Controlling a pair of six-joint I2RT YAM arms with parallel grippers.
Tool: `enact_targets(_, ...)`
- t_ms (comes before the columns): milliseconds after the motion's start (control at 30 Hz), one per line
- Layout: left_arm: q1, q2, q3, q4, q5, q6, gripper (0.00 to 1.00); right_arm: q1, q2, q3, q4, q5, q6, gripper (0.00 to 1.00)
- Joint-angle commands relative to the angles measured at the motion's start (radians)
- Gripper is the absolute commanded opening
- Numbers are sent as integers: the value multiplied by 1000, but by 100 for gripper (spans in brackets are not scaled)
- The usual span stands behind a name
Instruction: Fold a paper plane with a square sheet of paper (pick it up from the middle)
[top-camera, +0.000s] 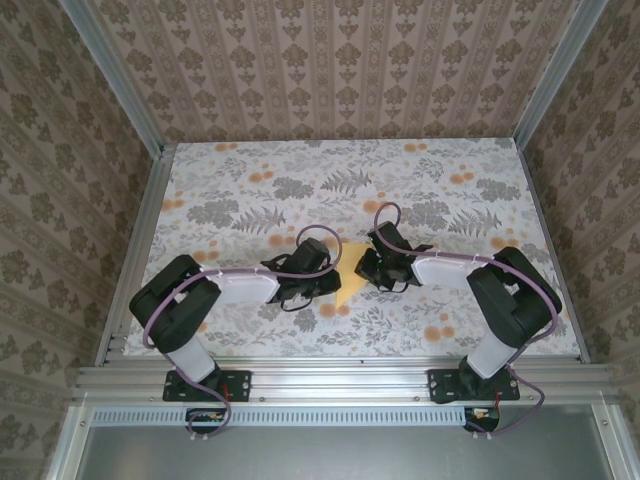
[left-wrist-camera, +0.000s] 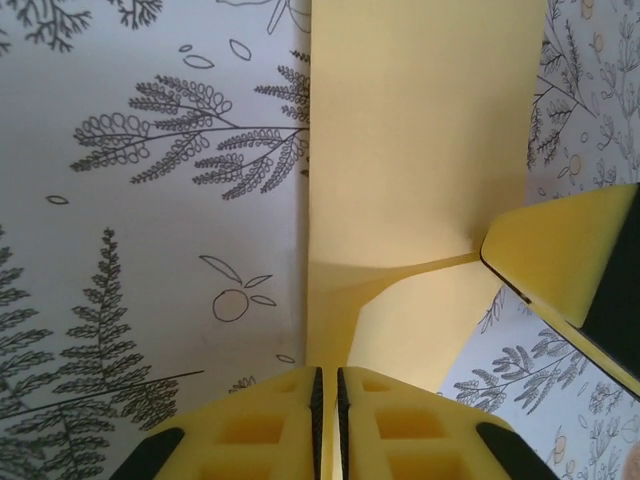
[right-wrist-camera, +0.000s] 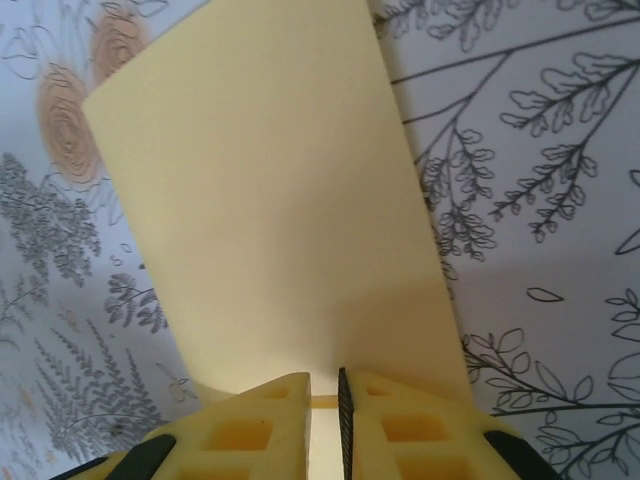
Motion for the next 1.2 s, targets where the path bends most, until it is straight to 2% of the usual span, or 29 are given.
enact_targets(0, -4, 15, 44, 15, 11, 4, 14, -3, -21, 28, 12, -33, -7, 19)
enact_targets(133, -4, 15, 66, -46, -24, 22, 14, -10, -36, 21, 35, -79, -26, 24)
enact_targets(233, -6, 24, 80, -82, -40, 39, 14, -26, -81, 16, 6, -78, -75, 32)
enact_targets(367, -5, 31, 91, -112, -51, 56, 14, -70, -131, -7, -60, -59, -152, 41)
enact_targets(500, -8, 34, 98, -137, -62, 69, 15, -125, -137, -40, -72, -109, -199, 46)
enact_targets(767, -8, 55, 126, -219, -96, 86, 13, -144, -80, -20, -70, -224, -248, 48)
enact_targets(1167, -8, 44, 125, -231, -111, 79, 12, -141, -13, 7, -119, -233, -250, 47)
